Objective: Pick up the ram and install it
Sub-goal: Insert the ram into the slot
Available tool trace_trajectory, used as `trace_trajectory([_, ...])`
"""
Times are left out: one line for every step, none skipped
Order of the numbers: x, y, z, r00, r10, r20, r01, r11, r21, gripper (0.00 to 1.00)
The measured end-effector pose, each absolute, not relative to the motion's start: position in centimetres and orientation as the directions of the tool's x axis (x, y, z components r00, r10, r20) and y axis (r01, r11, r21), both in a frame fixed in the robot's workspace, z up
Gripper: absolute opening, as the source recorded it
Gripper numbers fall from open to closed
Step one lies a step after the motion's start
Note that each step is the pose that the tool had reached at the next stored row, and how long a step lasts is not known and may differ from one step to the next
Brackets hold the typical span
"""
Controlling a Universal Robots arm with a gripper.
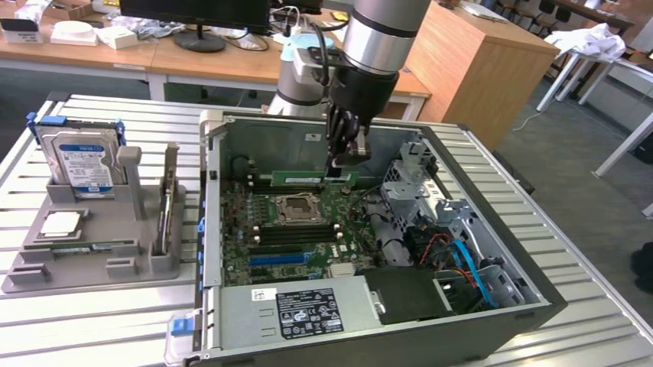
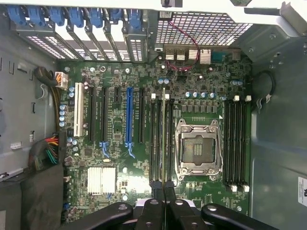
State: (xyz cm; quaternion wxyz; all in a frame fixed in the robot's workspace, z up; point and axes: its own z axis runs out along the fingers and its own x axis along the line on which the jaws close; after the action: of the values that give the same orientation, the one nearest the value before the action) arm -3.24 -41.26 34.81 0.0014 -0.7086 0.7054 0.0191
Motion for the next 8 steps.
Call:
trace_trajectory([-3.2,-41.3,34.7,0.004,-1.0,-0.029,-1.0,-0.005,0.024,0.11])
trace_trajectory([-3.2,-41.3,34.6,0.004,-1.0,-0.029,-1.0,-0.005,0.023,0.11])
trace_trajectory([-3.2,-41.3,34.5,0.004,-1.0,-0.029,-1.0,-0.005,0.022,0.11])
trace_trajectory([-3.2,-41.3,34.3,0.004,-1.0,-0.029,-1.0,-0.005,0.021,0.11])
trace_trajectory([-3.2,-41.3,34.2,0.004,-1.0,-0.029,-1.0,-0.005,0.02,0.11])
trace_trajectory([-3.2,-41.3,34.0,0.004,-1.0,-0.029,-1.0,-0.005,0.018,0.11])
trace_trajectory([-3.2,-41.3,33.9,0.004,-1.0,-0.029,-1.0,-0.005,0.017,0.11])
trace_trajectory([-3.2,-41.3,33.7,0.004,-1.0,-0.029,-1.0,-0.005,0.015,0.11])
